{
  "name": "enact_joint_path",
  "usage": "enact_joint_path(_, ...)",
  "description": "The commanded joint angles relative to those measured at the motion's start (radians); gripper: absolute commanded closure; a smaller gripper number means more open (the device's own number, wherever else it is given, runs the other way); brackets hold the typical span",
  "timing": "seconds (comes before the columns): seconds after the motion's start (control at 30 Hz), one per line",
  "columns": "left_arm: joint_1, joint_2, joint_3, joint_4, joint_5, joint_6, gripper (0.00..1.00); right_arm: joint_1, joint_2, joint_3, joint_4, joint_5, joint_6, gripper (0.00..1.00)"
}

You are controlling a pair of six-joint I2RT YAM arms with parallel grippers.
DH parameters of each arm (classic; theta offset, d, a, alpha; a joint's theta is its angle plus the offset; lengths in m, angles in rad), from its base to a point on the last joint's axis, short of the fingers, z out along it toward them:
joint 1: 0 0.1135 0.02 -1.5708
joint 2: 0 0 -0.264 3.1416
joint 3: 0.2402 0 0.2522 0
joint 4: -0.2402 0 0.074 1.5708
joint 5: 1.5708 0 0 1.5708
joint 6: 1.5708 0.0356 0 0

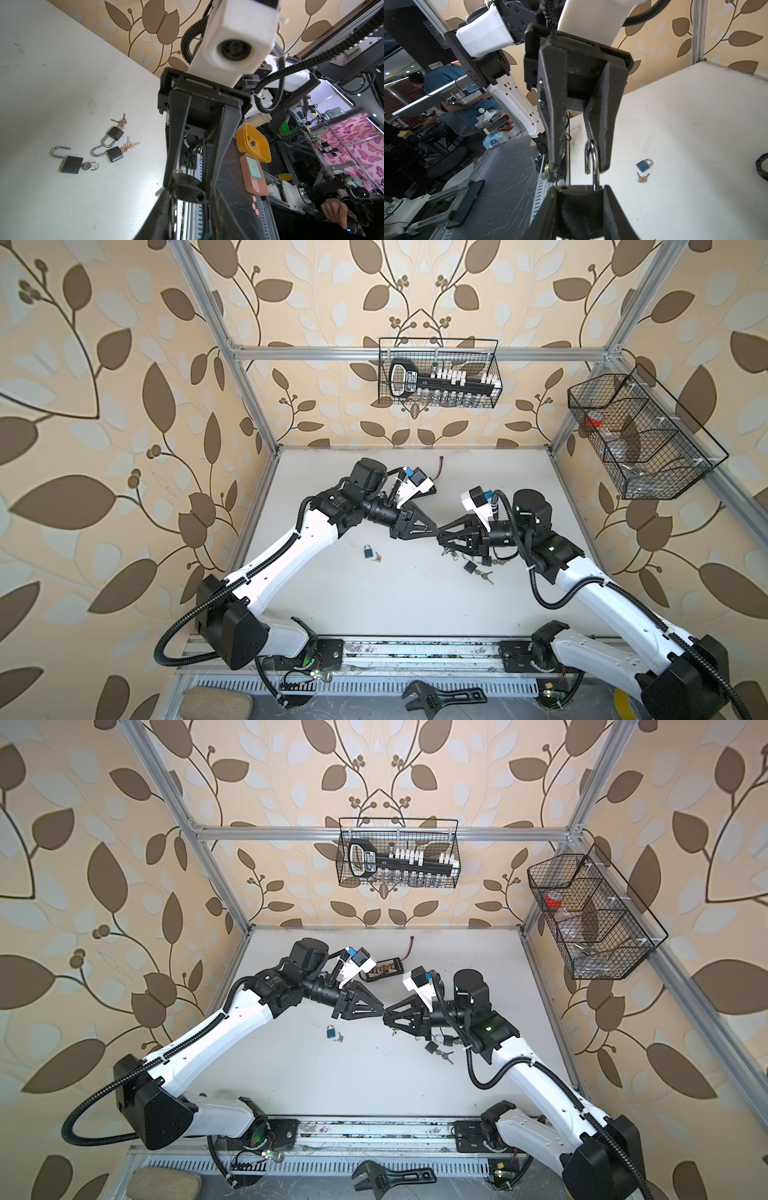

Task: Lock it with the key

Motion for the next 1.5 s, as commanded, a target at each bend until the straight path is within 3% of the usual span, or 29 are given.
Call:
enact_joint_path(0.0,-0.008,-0.010,0.035,-0.005,-0.003,0.014,0.72,-0.007,-0.016,-0.007,0.008,0.014,-0.019,1.00)
enact_joint_path(0.43,-0.005,-0.039,0.024,0.012,-0.060,0.004,0.99,-0.006,-0.027,-0.019,0.040,0.019,0.009,1.00)
enact_joint_path(0.57,-0.007,-0.064,0.001,0.041,-0.061,0.013,1.00,-0.006,-0.033,-0.020,0.044,0.027,0.013,0.97)
enact_joint_path(0.6,-0.005,-0.072,-0.004,0.047,-0.064,0.012,1.00,-0.005,-0.035,-0.022,0.046,0.032,0.014,0.90)
enact_joint_path(0.73,-0.007,-0.107,-0.029,0.122,-0.077,-0.038,1.00,-0.006,-0.048,-0.027,0.059,0.067,0.026,0.34)
enact_joint_path(0.87,-0.007,-0.154,-0.058,0.212,-0.103,-0.126,1.00,-0.006,-0.100,-0.043,0.132,0.125,0.122,0.09)
enact_joint_path(0.93,-0.008,-0.184,-0.096,0.293,-0.125,-0.181,1.00,-0.007,-0.138,-0.057,0.194,0.141,0.174,0.02)
enact_joint_path(1.2,-0.012,-0.265,-0.213,0.589,-0.173,-0.426,1.00,0.021,-0.216,-0.152,0.589,0.272,0.454,0.01)
enact_joint_path(1.47,-0.034,-0.306,-0.244,0.714,-0.206,-0.546,1.00,0.176,-0.186,-0.157,0.601,0.356,0.273,0.11)
